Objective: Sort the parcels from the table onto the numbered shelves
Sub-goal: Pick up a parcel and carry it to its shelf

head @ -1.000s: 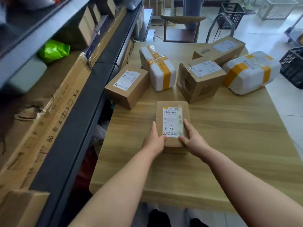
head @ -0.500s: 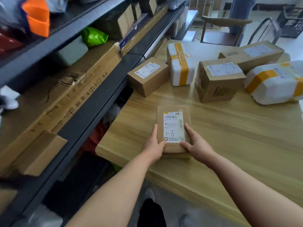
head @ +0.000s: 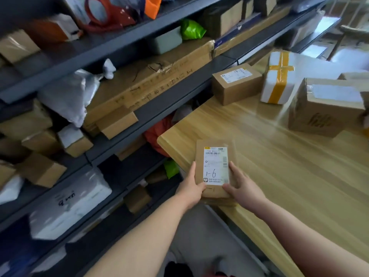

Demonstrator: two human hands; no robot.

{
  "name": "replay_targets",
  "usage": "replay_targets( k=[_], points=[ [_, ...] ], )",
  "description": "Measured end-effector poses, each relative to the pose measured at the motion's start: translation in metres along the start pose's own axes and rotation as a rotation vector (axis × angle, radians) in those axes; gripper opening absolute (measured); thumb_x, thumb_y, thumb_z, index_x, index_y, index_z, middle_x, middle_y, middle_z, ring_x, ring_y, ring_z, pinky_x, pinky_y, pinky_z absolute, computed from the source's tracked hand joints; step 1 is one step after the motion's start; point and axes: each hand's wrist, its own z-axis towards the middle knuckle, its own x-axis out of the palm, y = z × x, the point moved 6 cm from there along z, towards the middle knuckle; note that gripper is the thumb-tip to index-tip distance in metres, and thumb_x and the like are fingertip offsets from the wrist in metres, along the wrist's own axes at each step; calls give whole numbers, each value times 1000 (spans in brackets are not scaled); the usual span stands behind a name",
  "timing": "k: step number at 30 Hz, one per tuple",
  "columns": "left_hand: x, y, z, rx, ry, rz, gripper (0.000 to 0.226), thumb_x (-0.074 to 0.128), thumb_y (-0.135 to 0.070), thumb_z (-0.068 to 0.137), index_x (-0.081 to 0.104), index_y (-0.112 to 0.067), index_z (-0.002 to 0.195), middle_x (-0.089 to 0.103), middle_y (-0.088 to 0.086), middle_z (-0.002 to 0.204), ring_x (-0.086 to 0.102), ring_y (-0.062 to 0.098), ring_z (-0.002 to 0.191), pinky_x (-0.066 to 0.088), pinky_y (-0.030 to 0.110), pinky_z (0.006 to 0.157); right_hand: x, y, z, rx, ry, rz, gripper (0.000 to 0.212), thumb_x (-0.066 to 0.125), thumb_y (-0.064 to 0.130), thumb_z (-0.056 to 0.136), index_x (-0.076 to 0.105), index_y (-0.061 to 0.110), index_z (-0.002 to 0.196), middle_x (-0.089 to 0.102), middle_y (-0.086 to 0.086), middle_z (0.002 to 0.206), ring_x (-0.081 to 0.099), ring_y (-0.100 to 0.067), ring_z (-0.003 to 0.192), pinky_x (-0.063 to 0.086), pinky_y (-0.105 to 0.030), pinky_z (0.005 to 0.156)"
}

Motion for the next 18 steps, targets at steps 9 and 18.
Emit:
replay_targets(
  k=[9, 18],
  points=[
    [-92, 124, -98, -193, -279, -323, 81, 62, -17, 94, 13, -40, 154, 48, -9, 144, 51, 14, 124, 43, 38, 107, 106, 110, -45, -300, 309, -211, 74, 58, 39, 91, 17, 37, 152, 28, 5, 157, 38, -15, 137, 37, -31, 107],
    [-180, 286, -267, -357, -605, -532, 80, 61, -19, 94, 12, -44, 152, 48, -8, 146, 52, 20, 126, 46, 45, 103, 268, 232, -168, -624, 566, -379, 71, 55, 40, 94, 14, 37, 152, 18, 5, 160, 29, -11, 142, 36, -31, 108]
  ],
)
